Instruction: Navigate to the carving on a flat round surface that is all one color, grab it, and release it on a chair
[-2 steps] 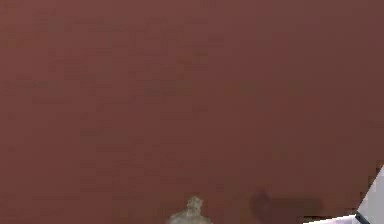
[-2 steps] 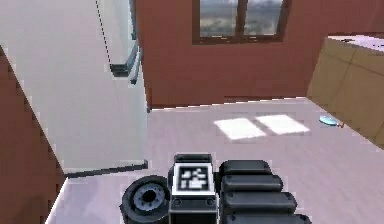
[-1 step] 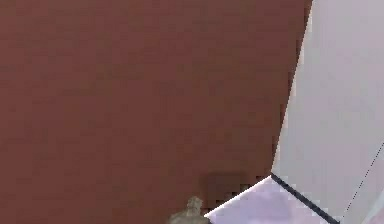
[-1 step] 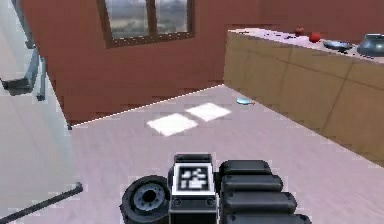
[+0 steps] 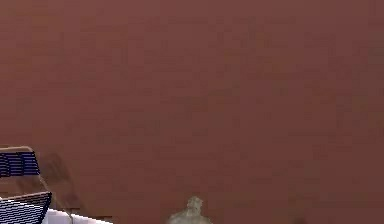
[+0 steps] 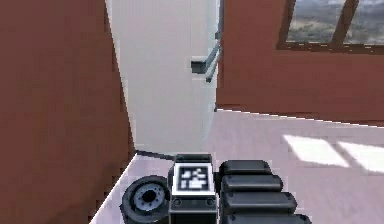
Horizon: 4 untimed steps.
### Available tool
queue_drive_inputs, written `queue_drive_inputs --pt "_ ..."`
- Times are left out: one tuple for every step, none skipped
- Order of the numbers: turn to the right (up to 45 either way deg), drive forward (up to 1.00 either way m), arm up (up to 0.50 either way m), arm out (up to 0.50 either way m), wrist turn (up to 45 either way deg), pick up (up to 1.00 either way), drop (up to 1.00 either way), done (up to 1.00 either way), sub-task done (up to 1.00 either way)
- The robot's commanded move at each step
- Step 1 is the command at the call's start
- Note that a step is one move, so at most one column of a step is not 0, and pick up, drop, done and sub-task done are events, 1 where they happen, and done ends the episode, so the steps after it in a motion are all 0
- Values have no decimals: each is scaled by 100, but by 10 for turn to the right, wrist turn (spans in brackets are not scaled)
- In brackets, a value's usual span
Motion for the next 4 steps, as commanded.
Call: queue_drive_inputs --pt "-330 0 0 0 0 0 0 0 0" --pt "450 0 0 0 0 0 0 0 0" --pt "420 0 0 0 0 0 0 0 0" --pt "-450 0 0 0 0 0 0 0 0"
